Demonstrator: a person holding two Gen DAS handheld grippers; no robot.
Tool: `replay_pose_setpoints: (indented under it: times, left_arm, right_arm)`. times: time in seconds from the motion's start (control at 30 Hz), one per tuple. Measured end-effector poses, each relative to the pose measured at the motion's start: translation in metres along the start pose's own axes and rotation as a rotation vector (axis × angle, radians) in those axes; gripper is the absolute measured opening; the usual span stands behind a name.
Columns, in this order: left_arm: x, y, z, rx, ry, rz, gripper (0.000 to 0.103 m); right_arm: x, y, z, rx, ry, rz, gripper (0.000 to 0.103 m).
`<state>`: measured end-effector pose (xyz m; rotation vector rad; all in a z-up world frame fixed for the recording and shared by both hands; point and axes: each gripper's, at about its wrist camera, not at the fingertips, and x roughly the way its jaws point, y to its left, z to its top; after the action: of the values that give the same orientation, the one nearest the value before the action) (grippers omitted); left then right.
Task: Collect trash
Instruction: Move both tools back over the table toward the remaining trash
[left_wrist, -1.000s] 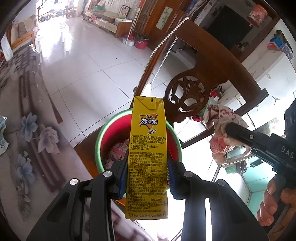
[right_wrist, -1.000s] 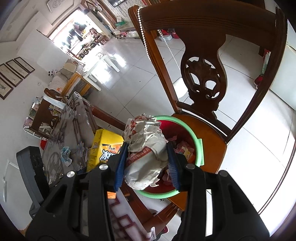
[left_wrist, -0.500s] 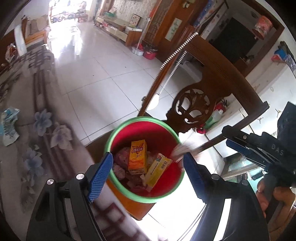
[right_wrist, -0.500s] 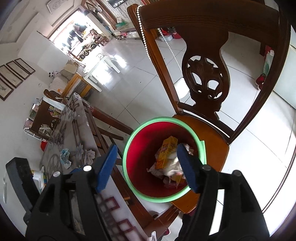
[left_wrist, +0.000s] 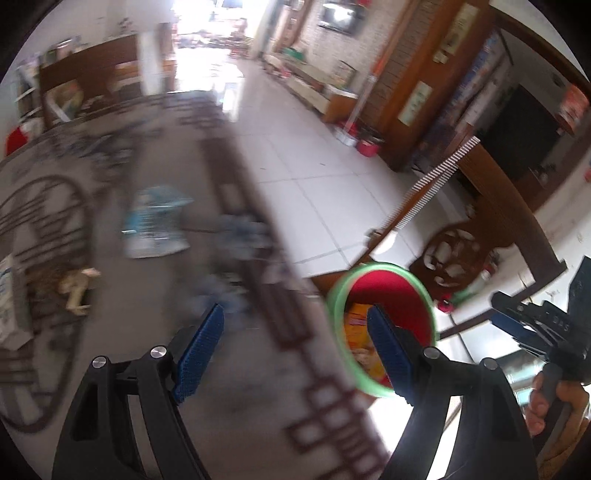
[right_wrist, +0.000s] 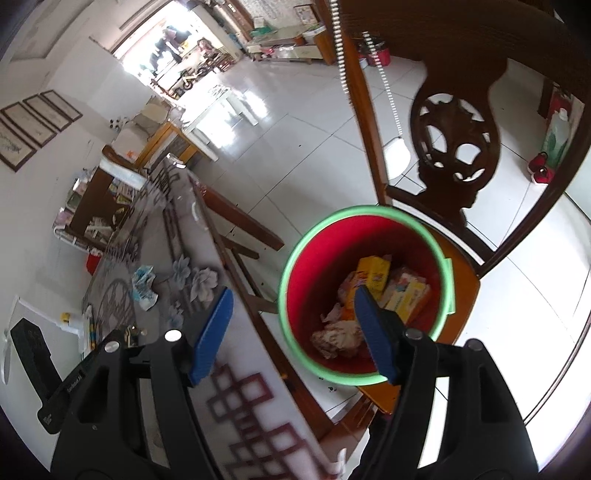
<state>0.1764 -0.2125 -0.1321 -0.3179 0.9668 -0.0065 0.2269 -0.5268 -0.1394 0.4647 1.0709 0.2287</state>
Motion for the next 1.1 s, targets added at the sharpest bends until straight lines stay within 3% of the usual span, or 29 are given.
replay_pose_setpoints:
  times: [0.3,0.57,0.8,1.1]
  left_arm:
    - [-0.037,0.138,-0.01,-0.197,-0.03,0.173,0.076]
    - [-0.064,0.23,-0.028,-0.315,-0.047,0.192,0.076]
    - [-0.078,0.267,-0.044,-0.298,-0.032,0.19,0.076]
    - [-0.089,0.306,-0.048,-0.307,-0.033,0.171,0.076]
  right_arm:
    - [0.015,0.06,-0.03,-0.049,0.019,-0.007,0.068]
    - [0.029,0.128,-0.07,-0.153,0.02,-0.083,0.071]
    - [0.039,0.185,-0.114,-0.259,0.01,-0.134,0.073]
    - [0.042,0.227,-0.151,-0.317,0.001,-0.163,0.076]
